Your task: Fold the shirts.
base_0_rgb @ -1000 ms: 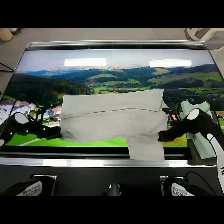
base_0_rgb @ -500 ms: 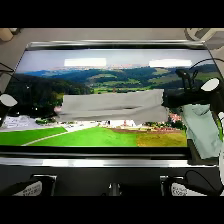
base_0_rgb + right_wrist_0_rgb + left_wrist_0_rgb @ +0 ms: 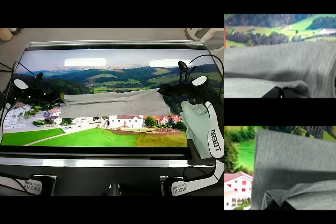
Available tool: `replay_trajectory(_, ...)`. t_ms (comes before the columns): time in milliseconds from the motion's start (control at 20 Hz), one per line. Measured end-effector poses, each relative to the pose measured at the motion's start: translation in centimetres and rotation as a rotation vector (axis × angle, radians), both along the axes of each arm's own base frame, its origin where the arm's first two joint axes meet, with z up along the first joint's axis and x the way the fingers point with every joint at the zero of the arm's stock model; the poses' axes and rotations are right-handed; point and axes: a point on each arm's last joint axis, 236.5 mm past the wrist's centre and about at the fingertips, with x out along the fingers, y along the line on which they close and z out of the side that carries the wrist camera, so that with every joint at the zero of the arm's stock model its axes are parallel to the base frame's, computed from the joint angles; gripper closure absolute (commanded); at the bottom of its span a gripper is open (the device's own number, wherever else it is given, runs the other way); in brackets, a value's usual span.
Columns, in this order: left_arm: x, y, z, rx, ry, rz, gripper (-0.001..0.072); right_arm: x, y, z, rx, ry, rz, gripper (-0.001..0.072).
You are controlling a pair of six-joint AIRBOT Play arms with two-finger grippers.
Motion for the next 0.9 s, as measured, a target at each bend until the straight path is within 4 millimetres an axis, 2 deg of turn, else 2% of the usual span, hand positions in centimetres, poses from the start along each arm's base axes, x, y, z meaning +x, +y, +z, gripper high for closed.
replay_trajectory(100, 0.9, -0.1, -1.0, -0.006, 0.01, 0.013, 0.068, 0.3, 0.3, -1.6, 0.01, 0.017, 0.0, 0.0681)
replay_trajectory(150, 1.2, -0.2, -1.5, -0.01, 0.017, 0.022, 0.0594, 0.5, 0.6, -2.2, 0.011, 0.019, 0.006, 0.057)
replay_trajectory(200, 1.3, -0.3, -2.0, -0.014, 0.027, 0.031, 0.0322, 0.5, 1.0, -2.8, 0.006, 0.02, 0.021, 0.0333)
replay_trajectory(250, 1.5, -0.3, -2.3, -0.016, 0.033, 0.04, 0.0044, 0.6, 1.3, -3.1, 0.0, 0.014, 0.038, 0.0054)
replay_trajectory(300, 1.7, -0.3, -2.4, -0.021, 0.038, 0.053, 0.0025, 0.7, 1.5, -3.1, -0.009, 0.003, 0.057, 0.0003)
replay_trajectory(400, 2.1, 0.5, -1.8, -0.027, 0.033, 0.076, 0.0027, 0.8, 1.1, -2.5, -0.046, -0.026, 0.114, 0.0)
replay_trajectory(500, 2.6, 1.6, -0.2, -0.03, 0.013, 0.095, 0.0047, -0.1, -0.6, -2.1, -0.119, -0.021, 0.176, -0.0002)
replay_trajectory(650, 3.0, 2.7, 3.5, -0.026, -0.05, 0.109, 0.0048, -2.4, -4.0, -3.3, -0.194, 0.075, 0.205, -0.0003)
replay_trajectory(700, 3.1, 2.7, 4.9, -0.023, -0.078, 0.108, 0.0053, -3.1, -4.5, -3.9, -0.197, 0.109, 0.211, -0.0003)
replay_trajectory(800, 2.9, 2.3, 7.6, -0.015, -0.131, 0.09, 0.0133, -4.3, -4.7, -4.9, -0.182, 0.169, 0.227, -0.0003)
replay_trajectory(900, 2.6, 1.4, 10.5, -0.007, -0.19, 0.061, 0.0133, -4.7, -4.8, -5.7, -0.159, 0.2, 0.22, -0.0003)
